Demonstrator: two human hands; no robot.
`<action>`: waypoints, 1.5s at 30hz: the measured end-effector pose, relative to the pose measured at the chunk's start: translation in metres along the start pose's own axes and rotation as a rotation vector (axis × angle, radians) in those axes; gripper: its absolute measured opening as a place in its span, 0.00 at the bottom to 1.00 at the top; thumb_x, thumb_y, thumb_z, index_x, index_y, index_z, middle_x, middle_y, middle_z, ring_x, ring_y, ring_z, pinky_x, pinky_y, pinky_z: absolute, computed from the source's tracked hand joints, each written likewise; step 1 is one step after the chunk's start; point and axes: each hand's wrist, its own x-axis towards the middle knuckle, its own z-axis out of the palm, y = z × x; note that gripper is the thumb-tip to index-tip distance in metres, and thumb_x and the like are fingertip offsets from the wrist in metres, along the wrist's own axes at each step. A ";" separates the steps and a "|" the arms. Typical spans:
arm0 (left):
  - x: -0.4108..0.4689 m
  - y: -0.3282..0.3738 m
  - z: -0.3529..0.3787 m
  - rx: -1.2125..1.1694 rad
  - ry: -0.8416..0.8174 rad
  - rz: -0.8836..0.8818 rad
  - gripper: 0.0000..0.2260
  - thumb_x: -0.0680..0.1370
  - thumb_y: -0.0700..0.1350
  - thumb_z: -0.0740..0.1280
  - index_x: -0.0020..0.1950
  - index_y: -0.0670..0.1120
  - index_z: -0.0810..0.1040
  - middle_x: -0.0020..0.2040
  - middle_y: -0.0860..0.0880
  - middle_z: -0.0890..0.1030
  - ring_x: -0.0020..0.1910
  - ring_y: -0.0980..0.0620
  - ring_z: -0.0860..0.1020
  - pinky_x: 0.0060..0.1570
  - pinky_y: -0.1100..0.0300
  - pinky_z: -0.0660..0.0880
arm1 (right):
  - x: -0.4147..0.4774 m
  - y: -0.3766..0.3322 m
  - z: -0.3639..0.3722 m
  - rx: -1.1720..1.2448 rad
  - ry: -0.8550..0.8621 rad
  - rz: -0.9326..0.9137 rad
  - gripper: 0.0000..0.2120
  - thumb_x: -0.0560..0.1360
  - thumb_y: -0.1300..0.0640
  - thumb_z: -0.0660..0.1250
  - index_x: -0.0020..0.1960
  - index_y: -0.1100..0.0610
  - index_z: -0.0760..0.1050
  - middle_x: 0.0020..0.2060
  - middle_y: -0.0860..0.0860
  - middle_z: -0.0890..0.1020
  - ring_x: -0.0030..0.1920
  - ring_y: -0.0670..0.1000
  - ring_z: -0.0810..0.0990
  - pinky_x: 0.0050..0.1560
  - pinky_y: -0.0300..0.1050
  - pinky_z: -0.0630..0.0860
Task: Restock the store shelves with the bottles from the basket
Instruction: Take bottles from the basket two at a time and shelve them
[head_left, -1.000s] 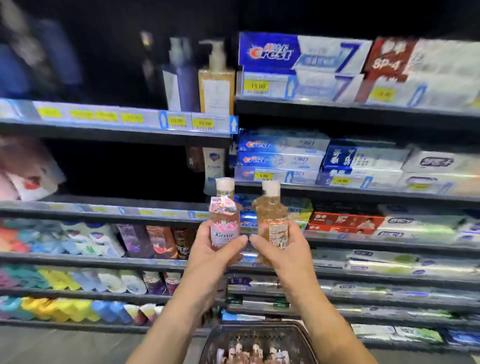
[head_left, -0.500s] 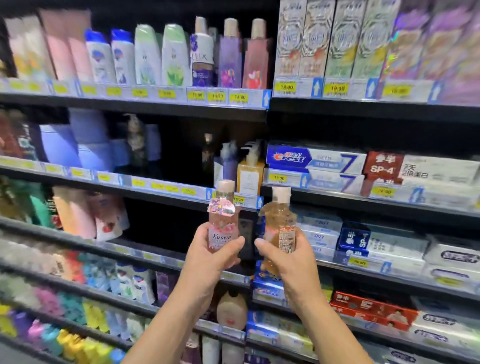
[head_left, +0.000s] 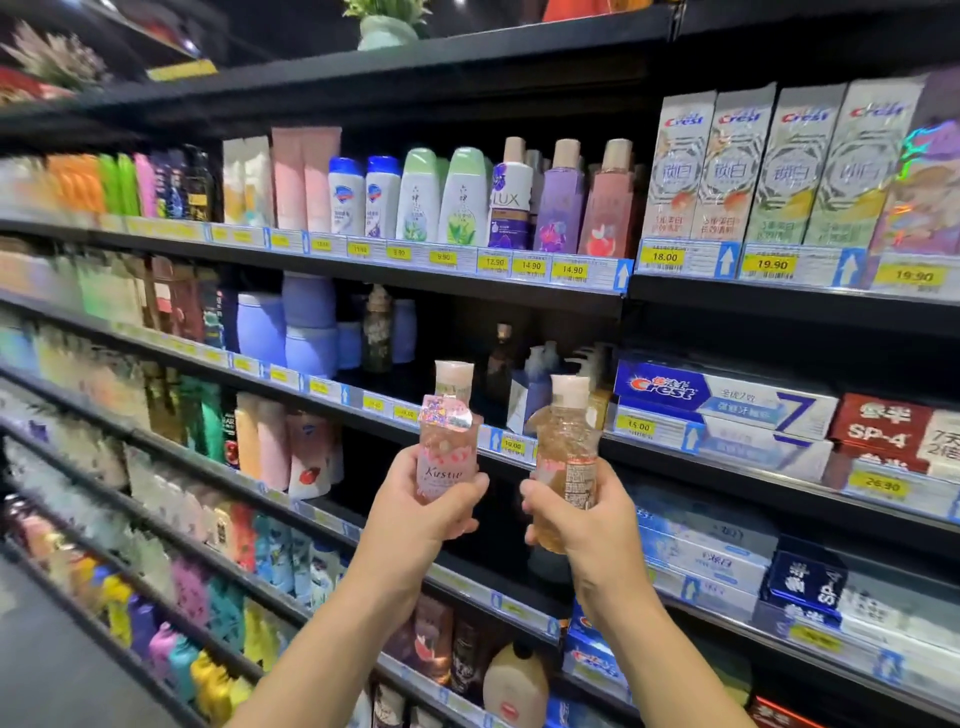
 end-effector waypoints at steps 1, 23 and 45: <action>0.003 0.001 -0.007 -0.002 0.004 0.001 0.16 0.74 0.42 0.76 0.60 0.50 0.77 0.50 0.48 0.85 0.52 0.49 0.84 0.42 0.60 0.80 | 0.003 0.002 0.007 -0.004 -0.008 0.001 0.19 0.68 0.59 0.80 0.56 0.55 0.78 0.45 0.62 0.83 0.40 0.57 0.82 0.35 0.51 0.81; 0.172 0.011 -0.221 -0.037 -0.230 -0.025 0.18 0.69 0.47 0.78 0.57 0.51 0.78 0.47 0.49 0.85 0.45 0.54 0.83 0.45 0.55 0.83 | 0.077 0.060 0.225 -0.114 0.176 -0.043 0.22 0.65 0.52 0.79 0.56 0.56 0.78 0.42 0.57 0.84 0.41 0.54 0.83 0.38 0.50 0.81; 0.338 -0.026 -0.157 0.356 -0.465 0.138 0.22 0.68 0.50 0.81 0.58 0.60 0.78 0.51 0.54 0.85 0.51 0.54 0.84 0.53 0.52 0.82 | 0.198 0.081 0.165 -0.670 0.255 -0.238 0.28 0.67 0.49 0.82 0.63 0.39 0.75 0.55 0.42 0.77 0.56 0.42 0.80 0.51 0.31 0.75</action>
